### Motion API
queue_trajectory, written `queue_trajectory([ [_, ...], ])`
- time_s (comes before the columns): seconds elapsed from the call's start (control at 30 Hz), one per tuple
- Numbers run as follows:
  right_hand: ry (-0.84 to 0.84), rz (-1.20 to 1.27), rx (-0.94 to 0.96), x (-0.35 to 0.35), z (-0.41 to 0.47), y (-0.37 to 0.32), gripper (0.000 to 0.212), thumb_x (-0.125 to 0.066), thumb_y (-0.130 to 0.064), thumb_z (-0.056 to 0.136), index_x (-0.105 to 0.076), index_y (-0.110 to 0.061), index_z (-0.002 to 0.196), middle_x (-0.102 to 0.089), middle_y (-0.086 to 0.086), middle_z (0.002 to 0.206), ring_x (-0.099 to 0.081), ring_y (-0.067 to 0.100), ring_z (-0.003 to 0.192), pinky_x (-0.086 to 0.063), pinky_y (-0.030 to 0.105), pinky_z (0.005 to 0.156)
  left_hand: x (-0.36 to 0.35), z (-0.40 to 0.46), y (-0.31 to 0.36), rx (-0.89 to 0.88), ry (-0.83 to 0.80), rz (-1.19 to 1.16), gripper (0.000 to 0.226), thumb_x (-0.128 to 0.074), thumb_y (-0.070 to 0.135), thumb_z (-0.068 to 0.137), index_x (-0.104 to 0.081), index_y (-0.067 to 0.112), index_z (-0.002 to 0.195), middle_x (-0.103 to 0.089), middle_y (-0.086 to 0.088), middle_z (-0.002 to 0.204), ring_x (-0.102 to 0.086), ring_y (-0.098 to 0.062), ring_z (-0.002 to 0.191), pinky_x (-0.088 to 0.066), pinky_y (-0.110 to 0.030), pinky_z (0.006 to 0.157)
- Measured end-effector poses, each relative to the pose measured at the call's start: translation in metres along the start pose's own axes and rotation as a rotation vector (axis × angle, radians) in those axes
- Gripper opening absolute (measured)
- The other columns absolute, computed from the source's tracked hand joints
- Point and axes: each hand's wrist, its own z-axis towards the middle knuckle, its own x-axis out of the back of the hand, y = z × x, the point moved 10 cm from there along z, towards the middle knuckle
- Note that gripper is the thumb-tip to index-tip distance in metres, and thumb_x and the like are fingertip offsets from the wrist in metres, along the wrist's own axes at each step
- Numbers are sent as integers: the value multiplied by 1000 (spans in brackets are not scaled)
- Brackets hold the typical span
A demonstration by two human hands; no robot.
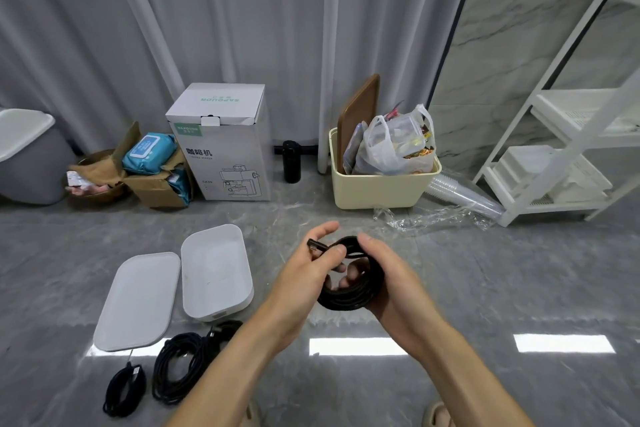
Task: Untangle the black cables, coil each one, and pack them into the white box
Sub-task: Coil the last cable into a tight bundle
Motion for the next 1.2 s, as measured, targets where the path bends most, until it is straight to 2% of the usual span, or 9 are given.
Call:
queue_trajectory([
  [0.1, -14, -187, -9, 4, -1, 1, 44, -64, -45, 87, -70, -6, 105, -56, 8, 72, -61, 20, 73, -49, 26, 67, 0, -1, 8, -40, -43, 65, 33, -65, 19, 93, -62, 37, 121, -65, 7, 81, -59, -1, 74, -42, -21, 76],
  [0.3, -141, -244, -54, -4, -9, -2, 42, -58, -45, 86, -76, -17, 111, -52, 8, 63, -64, 24, 75, -46, 34, 82, -13, -11, 16, -69, -293, 123, 26, -64, 14, 89, -73, 23, 111, -68, -5, 82, -52, -14, 81, -37, -21, 69],
  [0.43, -90, -26, 35, -7, -6, -9, 36, -58, -35, 88, -77, -6, 98, -47, 6, 60, -57, 19, 64, -50, 27, 74, 2, -4, 18, -80, -103, 38, 33, -72, 24, 86, -65, 30, 119, -72, 4, 97, -64, -5, 83, -46, -22, 77],
  [0.53, -49, 124, 76, -11, -4, -9, 30, -59, -33, 88, -73, -9, 80, -47, 6, 59, -54, 18, 63, -52, 26, 70, 6, -5, 20, -114, -3, 68, 24, -67, 35, 90, -65, 28, 113, -70, 2, 78, -65, -9, 76, -49, -19, 79],
  [0.63, -51, 164, 49, -16, -5, -1, 34, -56, -33, 92, -72, -4, 84, -48, 8, 60, -58, 20, 66, -54, 28, 73, 7, -9, 25, -166, 63, 146, 19, -59, 39, 94, -66, 24, 103, -62, 7, 60, -59, -5, 61, -45, -10, 64],
  [0.73, -71, 130, -4, -17, -7, 4, 36, -57, -36, 89, -64, -1, 91, -56, 13, 64, -64, 21, 75, -51, 34, 88, 12, -9, 28, -200, 108, 205, 22, -60, 45, 92, -65, 24, 97, -64, 8, 65, -58, -3, 57, -44, -13, 60],
  [0.97, -201, 365, -16, -34, -15, 4, 29, -51, -31, 94, -75, -16, 85, -46, -1, 69, -52, 11, 70, -48, 28, 84, 2, -9, 39, -183, 47, 4, 14, -68, 20, 89, -68, 13, 100, -66, -1, 57, -56, -9, 46, -48, -15, 55],
  [1.1, -142, 460, 21, -38, -15, 5, 28, -53, -29, 91, -65, -16, 70, -45, -1, 68, -50, 10, 68, -45, 28, 81, 5, -12, 36, -190, 155, -71, 25, -70, 29, 85, -67, 13, 104, -65, 1, 56, -56, -6, 49, -49, -14, 57],
  [1.2, -99, 521, 20, -36, -12, 8, 32, -53, -30, 92, -58, -15, 64, -45, 0, 69, -52, 11, 70, -44, 30, 86, 4, -18, 30, -188, 196, -146, 47, -72, 41, 74, -59, 23, 116, -65, 3, 63, -61, -5, 62, -48, -13, 69],
])
